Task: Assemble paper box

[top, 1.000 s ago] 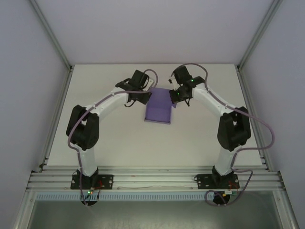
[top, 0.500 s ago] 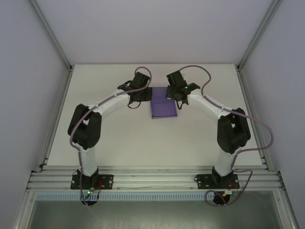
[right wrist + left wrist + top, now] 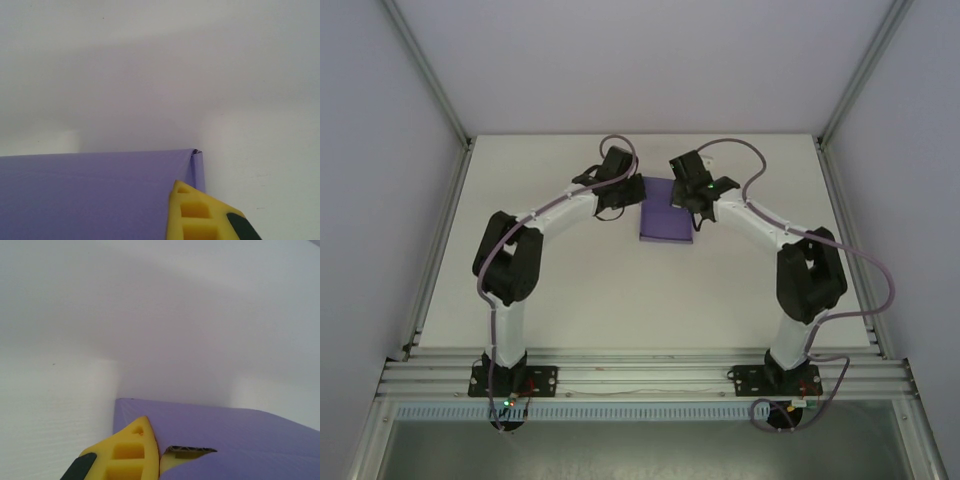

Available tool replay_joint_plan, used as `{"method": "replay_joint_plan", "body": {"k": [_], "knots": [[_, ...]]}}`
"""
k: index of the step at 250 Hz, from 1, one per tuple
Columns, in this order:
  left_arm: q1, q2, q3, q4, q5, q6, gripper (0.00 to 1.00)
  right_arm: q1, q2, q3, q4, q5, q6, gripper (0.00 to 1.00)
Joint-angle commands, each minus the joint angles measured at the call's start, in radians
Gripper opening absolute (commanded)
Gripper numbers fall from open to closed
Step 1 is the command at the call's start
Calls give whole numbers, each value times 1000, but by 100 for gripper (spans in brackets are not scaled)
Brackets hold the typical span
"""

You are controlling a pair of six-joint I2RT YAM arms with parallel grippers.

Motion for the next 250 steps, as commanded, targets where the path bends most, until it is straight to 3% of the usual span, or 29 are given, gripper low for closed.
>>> {"method": "replay_joint_plan", "body": {"k": [1, 38, 53, 87, 115, 152, 190, 227, 250], "knots": [[-29, 37, 57, 96, 255, -94, 2, 41, -22, -20, 64, -145, 64, 0], [-69, 23, 117, -132, 158, 212, 0, 41, -67, -38, 42, -81, 38, 0], [-74, 15, 98, -121, 224, 291, 0, 41, -74, -38, 45, -98, 36, 0], [-82, 24, 86, -74, 334, 281, 0, 40, -42, -29, 40, -201, 42, 0], [-82, 28, 86, -54, 412, 296, 0, 41, -24, -23, 10, -212, 26, 0], [-80, -39, 57, -198, 190, 445, 0, 34, -68, -16, -85, -114, -73, 0], [-51, -86, -43, -286, 53, 655, 0, -25, -107, 8, -199, -195, -249, 0], [20, -179, -122, -264, 118, 677, 30, -67, -117, 15, -267, -318, -383, 0], [48, -226, -162, -219, 220, 710, 56, -69, -114, 24, -276, -376, -415, 0]]}}
